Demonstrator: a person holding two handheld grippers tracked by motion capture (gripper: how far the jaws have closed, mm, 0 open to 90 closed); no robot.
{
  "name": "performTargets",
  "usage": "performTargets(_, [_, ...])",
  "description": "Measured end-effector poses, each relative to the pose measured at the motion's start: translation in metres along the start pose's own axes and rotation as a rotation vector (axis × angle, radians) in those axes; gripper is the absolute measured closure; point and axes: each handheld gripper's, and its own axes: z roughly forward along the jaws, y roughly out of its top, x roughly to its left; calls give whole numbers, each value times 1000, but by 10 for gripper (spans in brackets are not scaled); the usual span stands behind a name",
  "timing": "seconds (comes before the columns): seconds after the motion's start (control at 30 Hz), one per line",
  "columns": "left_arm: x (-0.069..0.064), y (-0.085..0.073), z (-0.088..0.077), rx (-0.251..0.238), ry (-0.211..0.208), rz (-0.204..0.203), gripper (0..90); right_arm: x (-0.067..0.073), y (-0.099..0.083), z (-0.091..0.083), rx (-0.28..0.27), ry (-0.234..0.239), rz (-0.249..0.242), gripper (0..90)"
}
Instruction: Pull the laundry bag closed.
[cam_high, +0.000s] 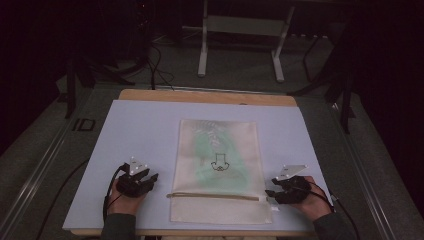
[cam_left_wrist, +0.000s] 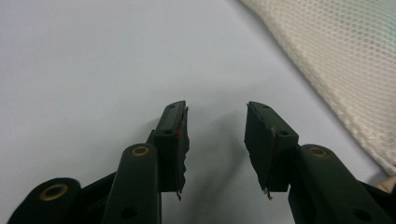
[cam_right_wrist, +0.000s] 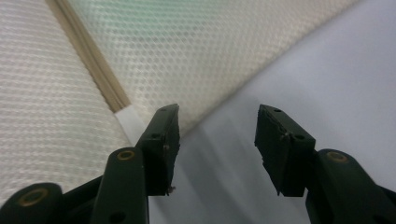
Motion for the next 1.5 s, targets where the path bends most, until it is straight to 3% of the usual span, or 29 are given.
performTargets(0.63, [-4, 1, -4, -5, -58, 52, 601, 15, 30, 0, 12, 62, -92, 497])
performTargets(1.13, [-9, 2, -6, -10, -99, 92, 598, 29, 55, 11, 21, 109, -173, 509])
performTargets(1.5, [-10, 2, -7, -13, -103, 98, 592, 40, 71, 20, 11, 141, -208, 507])
